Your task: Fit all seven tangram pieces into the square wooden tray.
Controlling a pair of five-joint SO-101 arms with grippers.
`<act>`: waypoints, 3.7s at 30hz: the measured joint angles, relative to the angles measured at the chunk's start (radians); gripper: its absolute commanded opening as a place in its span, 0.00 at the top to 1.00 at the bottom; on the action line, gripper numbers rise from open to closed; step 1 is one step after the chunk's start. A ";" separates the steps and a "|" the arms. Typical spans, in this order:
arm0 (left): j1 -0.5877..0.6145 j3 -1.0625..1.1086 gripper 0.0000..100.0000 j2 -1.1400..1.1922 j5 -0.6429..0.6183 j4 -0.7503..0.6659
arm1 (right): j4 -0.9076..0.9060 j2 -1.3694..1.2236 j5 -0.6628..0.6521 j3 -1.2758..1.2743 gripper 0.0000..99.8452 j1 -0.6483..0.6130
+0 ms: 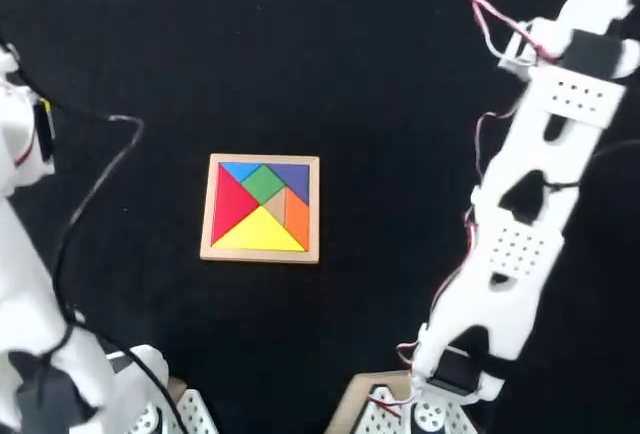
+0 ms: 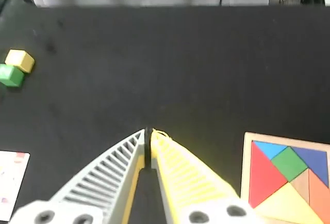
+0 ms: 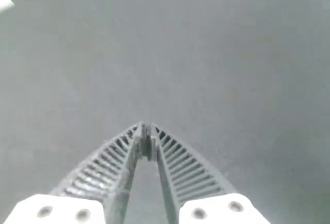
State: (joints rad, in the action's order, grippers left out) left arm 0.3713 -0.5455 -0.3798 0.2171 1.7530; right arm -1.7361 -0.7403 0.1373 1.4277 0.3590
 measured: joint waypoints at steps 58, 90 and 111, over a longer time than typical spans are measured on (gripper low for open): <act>-0.091 -0.020 0.97 -1.174 -0.005 -0.430 | 0.009 2.021 0.000 0.003 0.99 -0.230; -0.006 0.967 0.97 -1.445 -0.061 -0.204 | 0.150 2.552 0.021 -1.697 0.99 0.003; -0.222 1.706 0.97 -1.441 -0.164 -0.568 | 0.511 2.550 0.161 -2.297 0.99 -0.282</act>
State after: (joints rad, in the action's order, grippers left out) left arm 0.1488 1.1607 -1.8205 0.0529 1.1853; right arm -1.2252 1.8098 0.2984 -0.8692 0.0767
